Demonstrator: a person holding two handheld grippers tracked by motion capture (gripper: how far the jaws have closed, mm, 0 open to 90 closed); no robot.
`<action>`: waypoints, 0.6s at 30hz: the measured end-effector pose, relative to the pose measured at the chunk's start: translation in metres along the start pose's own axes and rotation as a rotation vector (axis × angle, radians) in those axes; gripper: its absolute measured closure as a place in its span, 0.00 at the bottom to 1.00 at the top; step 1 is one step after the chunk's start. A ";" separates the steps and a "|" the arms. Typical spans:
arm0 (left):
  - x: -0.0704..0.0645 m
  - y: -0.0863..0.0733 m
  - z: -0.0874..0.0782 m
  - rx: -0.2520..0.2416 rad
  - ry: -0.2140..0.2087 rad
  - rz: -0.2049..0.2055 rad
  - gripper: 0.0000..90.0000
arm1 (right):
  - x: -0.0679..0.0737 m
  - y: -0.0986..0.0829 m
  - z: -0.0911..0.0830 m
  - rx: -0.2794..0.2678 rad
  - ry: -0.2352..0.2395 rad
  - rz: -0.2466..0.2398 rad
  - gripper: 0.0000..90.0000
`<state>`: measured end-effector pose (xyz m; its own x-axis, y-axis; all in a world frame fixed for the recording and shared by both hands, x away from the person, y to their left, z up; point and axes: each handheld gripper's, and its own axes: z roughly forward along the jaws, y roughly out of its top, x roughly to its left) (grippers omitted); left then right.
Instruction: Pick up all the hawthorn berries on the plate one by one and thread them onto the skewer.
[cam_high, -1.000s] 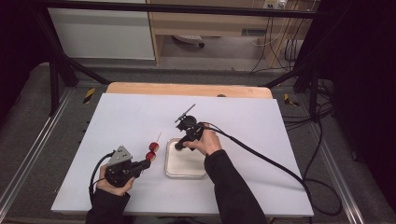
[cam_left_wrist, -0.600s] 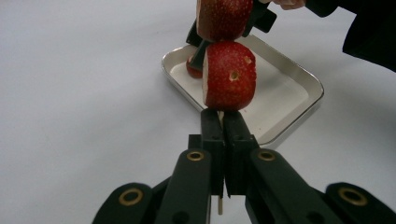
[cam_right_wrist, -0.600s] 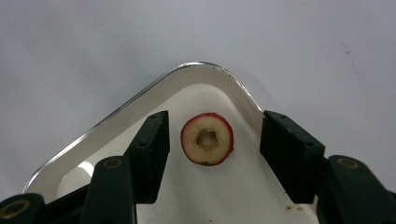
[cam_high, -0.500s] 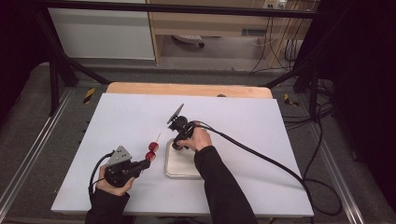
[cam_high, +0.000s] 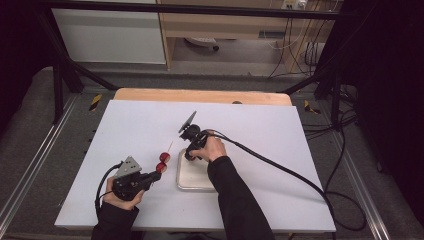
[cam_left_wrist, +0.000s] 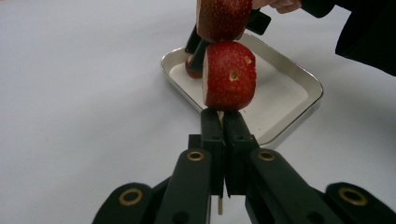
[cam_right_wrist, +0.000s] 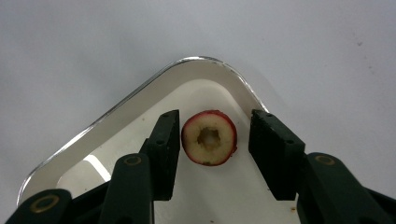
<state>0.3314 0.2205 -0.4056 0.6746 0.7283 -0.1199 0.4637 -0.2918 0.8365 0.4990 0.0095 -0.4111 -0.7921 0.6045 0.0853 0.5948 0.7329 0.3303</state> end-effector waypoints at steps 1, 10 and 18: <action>0.000 0.000 0.000 0.000 0.000 0.001 0.98 | 0.000 0.000 0.001 0.000 0.001 -0.002 0.61; 0.000 0.000 0.000 -0.002 0.001 0.002 0.98 | 0.000 0.000 0.002 0.004 0.013 0.013 0.68; -0.002 0.000 0.000 -0.006 0.002 0.003 0.98 | 0.002 -0.005 -0.022 -0.076 0.028 0.066 0.68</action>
<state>0.3301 0.2192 -0.4051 0.6752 0.7284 -0.1162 0.4582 -0.2906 0.8400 0.4920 0.0003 -0.3920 -0.7554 0.6412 0.1350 0.6347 0.6650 0.3936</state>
